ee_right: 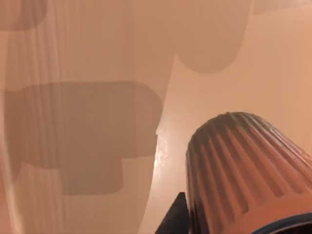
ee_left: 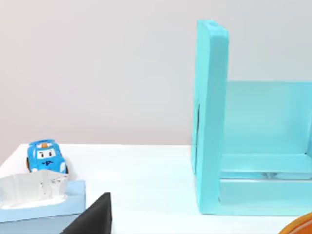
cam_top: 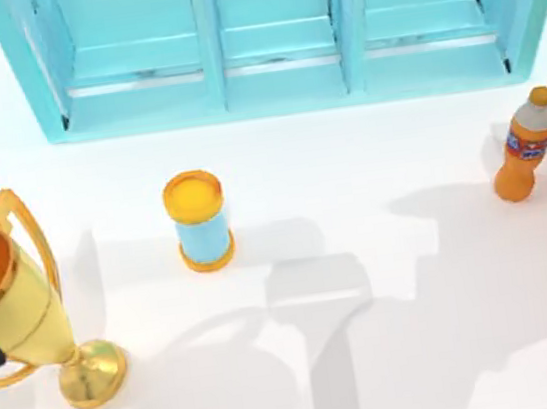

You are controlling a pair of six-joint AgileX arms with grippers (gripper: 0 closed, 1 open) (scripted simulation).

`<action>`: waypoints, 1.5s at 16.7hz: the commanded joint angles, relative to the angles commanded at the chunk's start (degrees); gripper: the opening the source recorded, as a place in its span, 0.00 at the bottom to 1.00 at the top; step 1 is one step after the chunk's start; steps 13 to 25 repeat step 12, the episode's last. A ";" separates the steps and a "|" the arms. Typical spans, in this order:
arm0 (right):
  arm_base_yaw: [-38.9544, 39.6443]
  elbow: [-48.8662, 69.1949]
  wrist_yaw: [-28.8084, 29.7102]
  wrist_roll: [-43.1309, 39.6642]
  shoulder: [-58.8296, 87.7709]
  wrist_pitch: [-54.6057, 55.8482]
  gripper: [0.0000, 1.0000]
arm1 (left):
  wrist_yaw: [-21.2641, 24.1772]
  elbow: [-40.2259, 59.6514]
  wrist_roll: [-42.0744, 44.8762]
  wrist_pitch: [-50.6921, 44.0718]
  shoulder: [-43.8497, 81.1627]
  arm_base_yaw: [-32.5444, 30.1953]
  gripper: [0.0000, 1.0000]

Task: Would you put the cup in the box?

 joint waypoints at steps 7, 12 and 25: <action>0.00 0.00 0.00 0.00 0.00 0.00 1.00 | 0.00 0.00 0.00 0.00 0.00 0.00 1.00; 0.00 0.00 0.00 0.00 0.00 0.00 1.00 | 0.00 0.00 0.00 0.00 0.00 0.00 1.00; 0.00 0.00 0.00 0.00 0.00 0.00 1.00 | 0.00 0.00 0.00 0.00 0.00 0.00 1.00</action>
